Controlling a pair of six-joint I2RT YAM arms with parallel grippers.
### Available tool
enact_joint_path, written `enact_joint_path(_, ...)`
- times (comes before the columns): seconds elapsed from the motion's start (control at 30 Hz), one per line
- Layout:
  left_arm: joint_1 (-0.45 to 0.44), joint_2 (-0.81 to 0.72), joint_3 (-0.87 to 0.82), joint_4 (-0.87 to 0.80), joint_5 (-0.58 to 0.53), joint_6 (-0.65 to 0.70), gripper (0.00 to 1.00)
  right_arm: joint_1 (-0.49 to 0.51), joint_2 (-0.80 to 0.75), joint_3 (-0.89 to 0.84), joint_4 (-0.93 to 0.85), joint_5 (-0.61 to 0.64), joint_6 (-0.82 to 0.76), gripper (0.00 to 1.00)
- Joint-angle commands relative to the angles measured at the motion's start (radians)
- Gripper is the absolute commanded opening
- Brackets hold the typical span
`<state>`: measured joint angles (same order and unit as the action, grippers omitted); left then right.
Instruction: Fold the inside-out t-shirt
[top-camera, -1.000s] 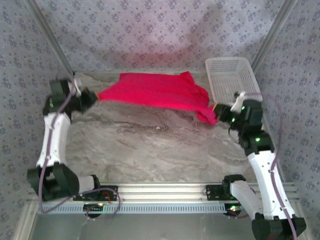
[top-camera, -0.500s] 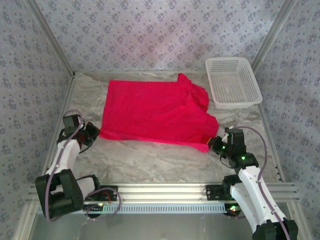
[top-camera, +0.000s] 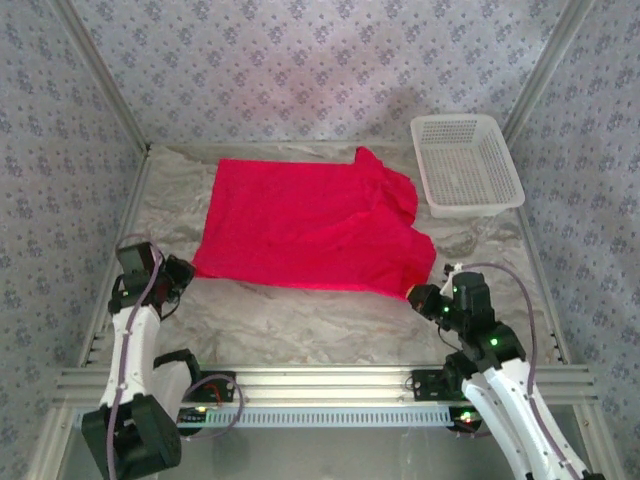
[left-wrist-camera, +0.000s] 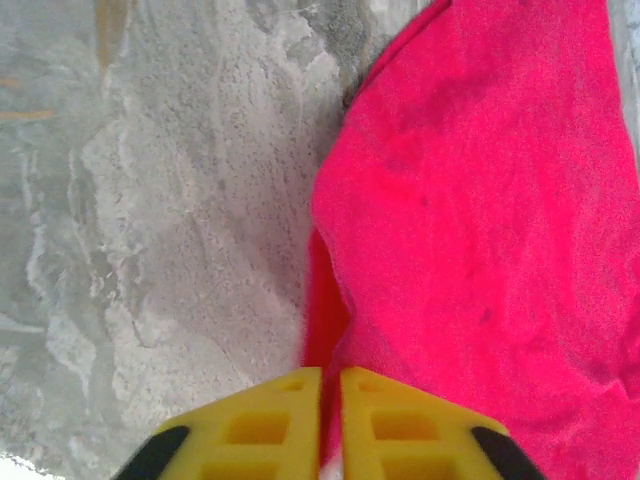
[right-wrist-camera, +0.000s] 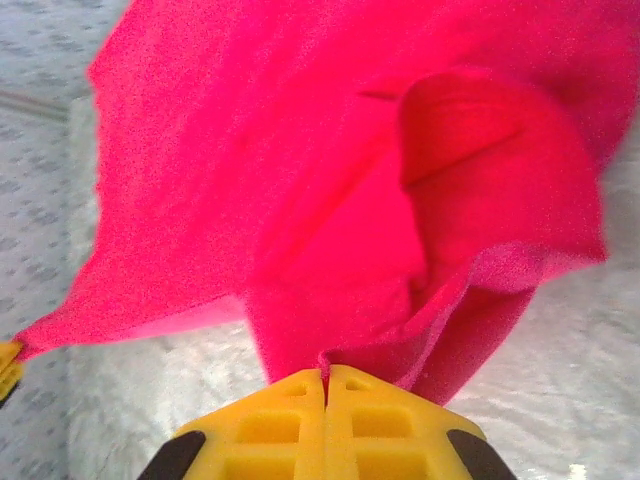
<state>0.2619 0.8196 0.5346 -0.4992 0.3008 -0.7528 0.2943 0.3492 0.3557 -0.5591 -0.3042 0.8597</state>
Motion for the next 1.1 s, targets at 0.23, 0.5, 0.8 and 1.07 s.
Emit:
enact_joint_path(0.23,-0.105,-0.06,0.198,-0.057,-0.175,0.154,0.24,0.115,-0.123,0.097,-0.139,0.097,0.041,0.66)
enact_joint_path(0.5,-0.421,0.421,0.388,0.213,-0.103,0.116,0.25,0.113,0.599,0.299,0.115,0.254,-0.079,0.47)
enact_joint_path(0.8,-0.43,0.914,0.718,0.235,0.018,0.095,0.21,0.157,0.899,0.502,-0.169,0.404,-0.116,0.41)
enact_joint_path(1.07,-0.375,1.095,0.848,0.267,0.061,0.04,0.21,0.156,0.904,0.439,-0.076,0.365,-0.079,0.48)
